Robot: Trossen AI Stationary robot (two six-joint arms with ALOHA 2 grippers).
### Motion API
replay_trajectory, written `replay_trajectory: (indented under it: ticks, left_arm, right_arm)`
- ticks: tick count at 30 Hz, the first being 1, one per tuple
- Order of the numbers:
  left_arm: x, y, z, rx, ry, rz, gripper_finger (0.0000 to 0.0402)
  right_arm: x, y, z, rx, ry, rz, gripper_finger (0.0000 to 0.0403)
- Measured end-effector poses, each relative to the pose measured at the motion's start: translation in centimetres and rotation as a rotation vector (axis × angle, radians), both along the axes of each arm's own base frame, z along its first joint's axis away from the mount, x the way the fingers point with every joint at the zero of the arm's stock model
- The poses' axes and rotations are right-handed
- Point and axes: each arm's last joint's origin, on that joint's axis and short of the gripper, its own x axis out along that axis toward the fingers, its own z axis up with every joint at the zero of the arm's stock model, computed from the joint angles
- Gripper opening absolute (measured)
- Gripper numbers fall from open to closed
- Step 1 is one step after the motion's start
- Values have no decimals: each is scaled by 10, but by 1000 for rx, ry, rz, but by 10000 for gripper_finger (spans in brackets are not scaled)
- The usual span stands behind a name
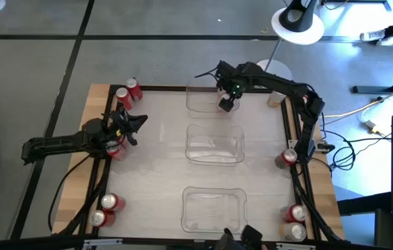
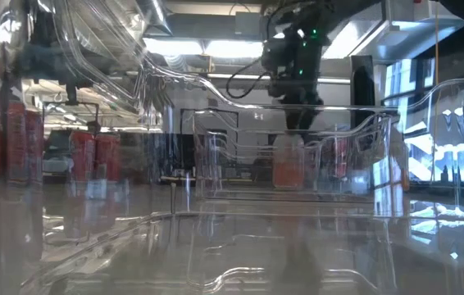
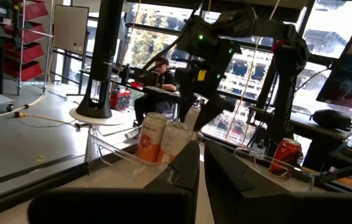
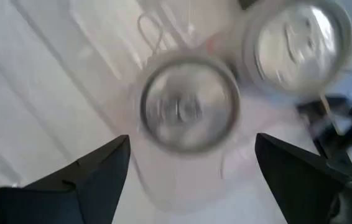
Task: Sort soda cans
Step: Put the top yellow white soda can into the top transparent bin
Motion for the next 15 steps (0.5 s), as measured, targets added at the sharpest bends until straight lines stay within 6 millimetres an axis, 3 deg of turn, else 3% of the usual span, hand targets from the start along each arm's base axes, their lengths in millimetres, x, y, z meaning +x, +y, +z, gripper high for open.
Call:
replay_trajectory:
  ticks: [4,9,15]
  left_arm:
    - [0,0,0,-14,-7,-4,17]
    - [0,0,0,1,4,-2,17]
    - [0,0,-2,-2,20,-2,17]
  right_arm:
    - [-15,9,28,-2,33,-12,344]
    - [-48,14,62,-57,44,-89,344]
    - [-95,2,85,-91,61,-270,344]
